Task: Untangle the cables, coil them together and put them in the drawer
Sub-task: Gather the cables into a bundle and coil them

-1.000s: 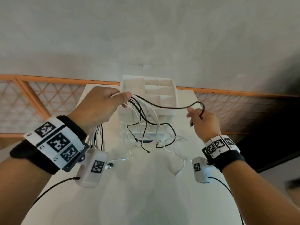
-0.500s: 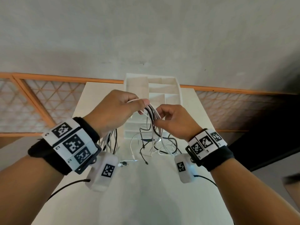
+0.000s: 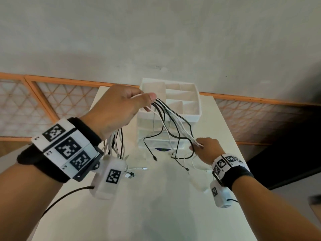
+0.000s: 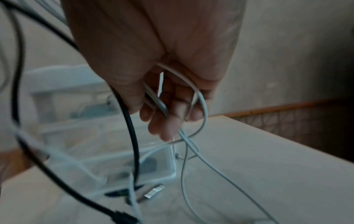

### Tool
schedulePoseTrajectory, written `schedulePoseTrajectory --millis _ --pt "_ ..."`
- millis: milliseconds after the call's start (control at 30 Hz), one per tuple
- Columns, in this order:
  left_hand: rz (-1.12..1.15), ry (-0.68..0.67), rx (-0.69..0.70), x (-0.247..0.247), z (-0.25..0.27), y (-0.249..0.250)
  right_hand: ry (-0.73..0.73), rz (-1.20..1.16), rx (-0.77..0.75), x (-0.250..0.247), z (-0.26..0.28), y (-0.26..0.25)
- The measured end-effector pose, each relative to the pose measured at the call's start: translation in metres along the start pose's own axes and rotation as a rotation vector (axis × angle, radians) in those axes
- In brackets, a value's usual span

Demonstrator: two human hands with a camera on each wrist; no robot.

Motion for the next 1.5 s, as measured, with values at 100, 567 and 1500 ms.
schedulePoseTrajectory --millis 100,567,1500 --pt "-0.024 -0.018 -0.014 0.01 0.002 -0.004 0.012 -0.025 0.043 -0.015 -0.001 0.001" --pt "0.014 0.045 -0.067 0.014 -0.004 -0.009 0.062 -0.026 0.232 -0.038 0.01 0.065" --pt "-0.231 -0.449 -0.25 0.094 0.014 -0.103 0.455 -0.277 0.006 -0.149 -0.024 -0.065"
Point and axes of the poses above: each hand's wrist, its own z-axis away from the middle knuckle, its own x-axis out of the palm, y = z × x, the point moved 5 cm from there along -z, towards the middle knuckle, and after that the axes turned 14 degrees about -z, right-handed, at the moved point
